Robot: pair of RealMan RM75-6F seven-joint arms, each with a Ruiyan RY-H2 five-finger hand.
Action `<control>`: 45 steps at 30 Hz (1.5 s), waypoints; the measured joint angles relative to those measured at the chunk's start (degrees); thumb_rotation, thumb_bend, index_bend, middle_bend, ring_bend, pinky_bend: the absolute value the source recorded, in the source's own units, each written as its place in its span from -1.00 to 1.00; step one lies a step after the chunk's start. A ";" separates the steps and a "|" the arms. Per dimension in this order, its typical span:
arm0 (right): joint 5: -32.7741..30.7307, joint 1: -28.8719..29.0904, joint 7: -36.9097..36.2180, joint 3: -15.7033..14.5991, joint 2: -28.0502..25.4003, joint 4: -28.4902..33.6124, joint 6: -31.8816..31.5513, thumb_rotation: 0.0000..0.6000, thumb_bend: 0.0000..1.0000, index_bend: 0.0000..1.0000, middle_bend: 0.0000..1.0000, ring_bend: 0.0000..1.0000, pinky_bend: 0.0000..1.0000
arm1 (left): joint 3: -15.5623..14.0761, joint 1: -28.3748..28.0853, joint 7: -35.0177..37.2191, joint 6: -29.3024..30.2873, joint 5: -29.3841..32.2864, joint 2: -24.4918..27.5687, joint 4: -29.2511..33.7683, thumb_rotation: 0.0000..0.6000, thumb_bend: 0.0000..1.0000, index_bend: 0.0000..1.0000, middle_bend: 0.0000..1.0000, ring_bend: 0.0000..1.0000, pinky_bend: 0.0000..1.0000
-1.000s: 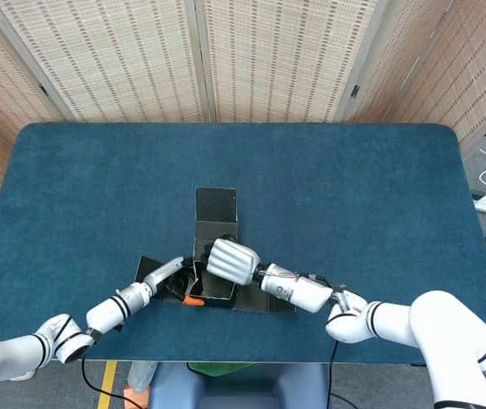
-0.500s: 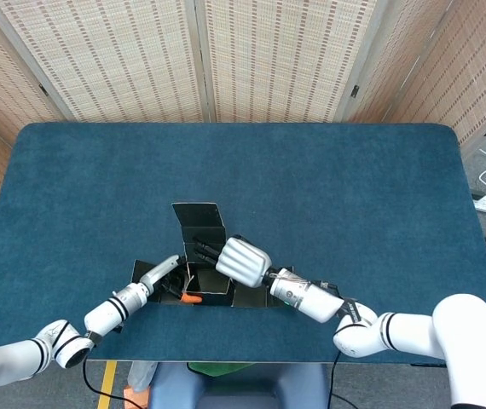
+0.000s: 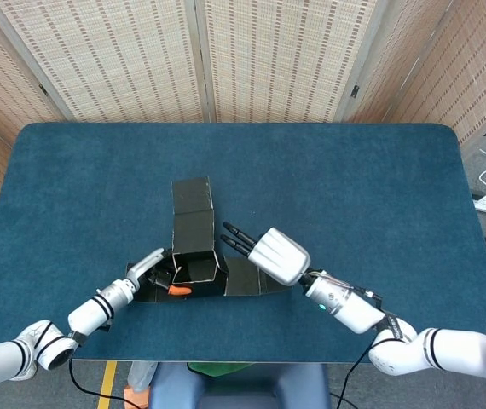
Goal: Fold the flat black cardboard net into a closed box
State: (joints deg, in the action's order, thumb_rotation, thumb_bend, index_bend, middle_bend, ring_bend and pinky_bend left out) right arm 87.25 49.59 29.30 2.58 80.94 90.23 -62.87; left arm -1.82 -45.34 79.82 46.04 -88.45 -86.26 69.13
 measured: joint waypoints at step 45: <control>6.89 -5.41 -29.19 13.25 13.09 -7.53 -17.90 1.00 -0.89 -0.96 -0.49 0.64 0.92 | -8.96 -4.89 47.99 21.24 -14.07 7.98 -4.47 1.00 -0.65 -0.24 -0.30 0.05 0.51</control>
State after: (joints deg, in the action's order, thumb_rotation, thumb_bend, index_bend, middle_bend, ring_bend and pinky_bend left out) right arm 94.15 44.18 0.10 15.82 94.03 82.71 -80.78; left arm -10.78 -50.23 127.81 67.29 -102.52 -78.28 64.66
